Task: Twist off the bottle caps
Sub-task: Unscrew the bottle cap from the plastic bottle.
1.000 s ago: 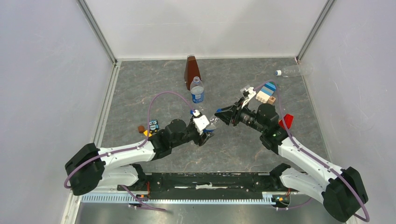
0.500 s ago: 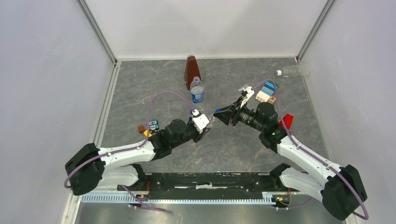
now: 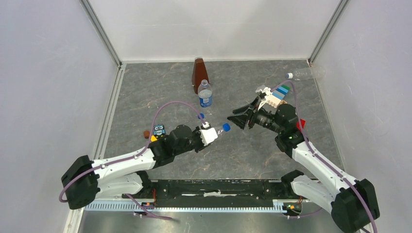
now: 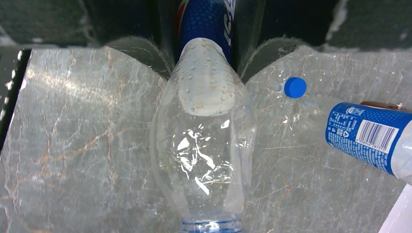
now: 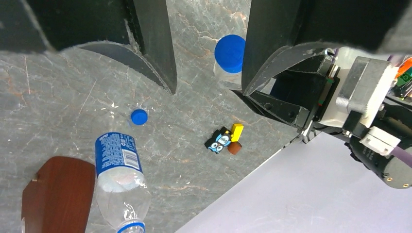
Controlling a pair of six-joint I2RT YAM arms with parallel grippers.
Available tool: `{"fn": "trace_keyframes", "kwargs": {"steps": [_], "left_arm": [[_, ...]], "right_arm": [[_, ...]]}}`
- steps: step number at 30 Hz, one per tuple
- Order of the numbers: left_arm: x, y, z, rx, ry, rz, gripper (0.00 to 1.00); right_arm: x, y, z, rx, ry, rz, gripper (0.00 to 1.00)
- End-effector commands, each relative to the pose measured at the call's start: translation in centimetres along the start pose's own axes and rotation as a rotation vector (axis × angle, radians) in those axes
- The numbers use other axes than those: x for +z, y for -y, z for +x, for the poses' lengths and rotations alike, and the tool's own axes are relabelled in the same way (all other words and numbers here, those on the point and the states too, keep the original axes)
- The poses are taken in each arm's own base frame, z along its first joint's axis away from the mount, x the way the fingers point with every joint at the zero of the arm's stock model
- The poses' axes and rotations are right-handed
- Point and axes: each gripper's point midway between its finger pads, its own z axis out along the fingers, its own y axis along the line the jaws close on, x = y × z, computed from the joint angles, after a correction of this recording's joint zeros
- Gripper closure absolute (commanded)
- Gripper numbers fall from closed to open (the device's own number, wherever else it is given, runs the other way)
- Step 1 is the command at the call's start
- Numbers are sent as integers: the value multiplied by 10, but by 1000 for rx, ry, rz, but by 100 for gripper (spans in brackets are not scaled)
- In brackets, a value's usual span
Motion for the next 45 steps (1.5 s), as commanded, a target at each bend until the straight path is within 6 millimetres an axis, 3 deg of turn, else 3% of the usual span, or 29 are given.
{"fn": "trace_keyframes", "kwargs": {"steps": [1,5,10,23,26,28,37,41,45], "left_arm": [[-12,-1,0,125,-22,30,97],[-16,-4,2,147,-22,17,97],[-13,3,-7,153,35,51,97],[-4,6,-5,142,23,65,98],[-4,7,-8,139,46,66,98],[-4,6,-8,139,50,61,98],[-2,3,-3,136,29,41,98],[-5,3,-3,134,35,40,98],[-6,5,1,129,28,44,98]], "right_arm": [[-11,-25,-8,-59,9,-166,43],[-14,-32,5,-96,-59,-230,38],[-16,-19,25,-123,-149,-190,34],[-11,-17,41,-112,-194,-228,40],[-11,-19,44,-118,-204,-244,43],[-11,-21,44,-125,-201,-255,51],[-8,-27,49,-136,-216,-291,55],[-9,-29,46,-161,-195,-295,69],[-12,-29,47,-200,-183,-301,74]]}}
